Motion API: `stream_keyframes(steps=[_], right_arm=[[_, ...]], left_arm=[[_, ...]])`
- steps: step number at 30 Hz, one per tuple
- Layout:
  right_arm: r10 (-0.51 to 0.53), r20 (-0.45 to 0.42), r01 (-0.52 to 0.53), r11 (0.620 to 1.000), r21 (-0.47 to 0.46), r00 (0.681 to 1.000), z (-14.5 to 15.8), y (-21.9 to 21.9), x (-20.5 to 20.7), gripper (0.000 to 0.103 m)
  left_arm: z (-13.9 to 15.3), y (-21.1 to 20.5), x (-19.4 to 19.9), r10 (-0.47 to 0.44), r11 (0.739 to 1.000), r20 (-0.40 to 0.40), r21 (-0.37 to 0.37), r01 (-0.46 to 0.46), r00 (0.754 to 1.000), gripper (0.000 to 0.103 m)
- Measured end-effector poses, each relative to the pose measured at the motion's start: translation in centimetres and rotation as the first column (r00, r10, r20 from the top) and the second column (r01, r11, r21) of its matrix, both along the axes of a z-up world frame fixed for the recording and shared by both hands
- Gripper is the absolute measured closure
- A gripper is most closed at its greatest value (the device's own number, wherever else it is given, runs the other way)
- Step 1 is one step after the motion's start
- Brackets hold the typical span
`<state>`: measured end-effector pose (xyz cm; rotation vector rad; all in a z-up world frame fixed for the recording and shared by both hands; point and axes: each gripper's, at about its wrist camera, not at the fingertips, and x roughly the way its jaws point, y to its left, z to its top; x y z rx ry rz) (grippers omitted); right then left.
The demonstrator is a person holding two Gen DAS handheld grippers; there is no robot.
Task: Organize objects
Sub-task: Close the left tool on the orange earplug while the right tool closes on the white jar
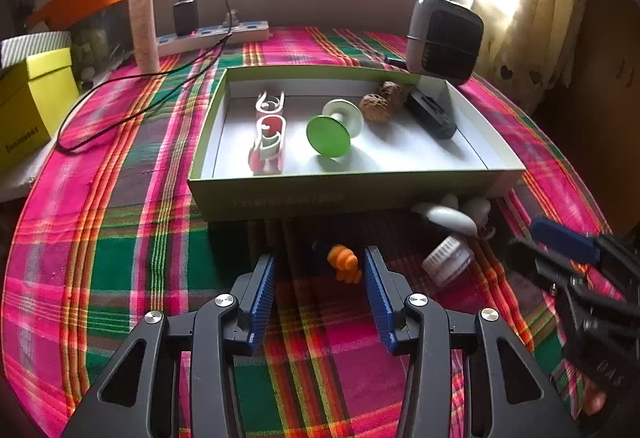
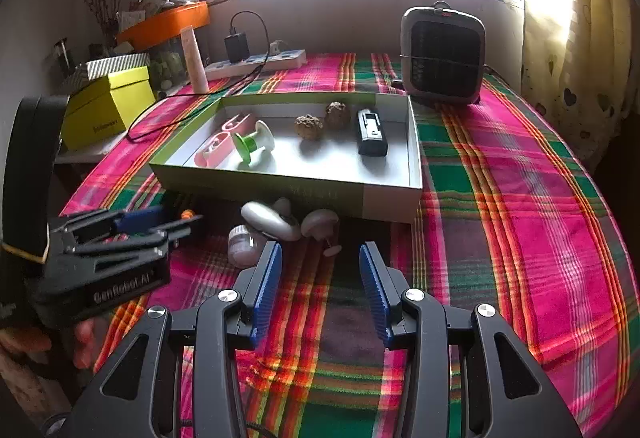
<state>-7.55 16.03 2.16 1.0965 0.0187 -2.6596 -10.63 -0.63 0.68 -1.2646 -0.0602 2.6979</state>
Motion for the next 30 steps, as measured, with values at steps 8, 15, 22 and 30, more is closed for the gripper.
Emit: stream_keyframes(steps=[8, 15, 22, 30], right_arm=[[0.013, 0.015, -0.013, 1.0, -0.004, 1.0, -0.1, -0.7, 0.2, 0.061], [0.031, 0.023, -0.031, 1.0, 0.002, 0.999, -0.2, -1.7, 0.3, 0.061], [0.04, 0.048, -0.04, 0.999, -0.007, 0.998, -0.6, -2.5, 0.0, 0.061], [0.072, 0.086, -0.071, 0.997, -0.013, 0.994, -1.2, -3.8, -1.0, 0.061]], left_arm=[[0.0, -0.2, -0.2, 0.019, 1.0, 0.001, 0.002, -0.019, 1.0, 0.078], [-0.1, -0.6, -0.2, 0.025, 1.0, 0.003, 0.008, -0.025, 1.0, 0.087], [-0.2, -1.5, 0.5, 0.036, 0.999, 0.004, 0.033, -0.036, 0.999, 0.089], [-0.2, -3.1, 1.4, 0.047, 0.997, 0.007, 0.058, -0.047, 0.999, 0.089]])
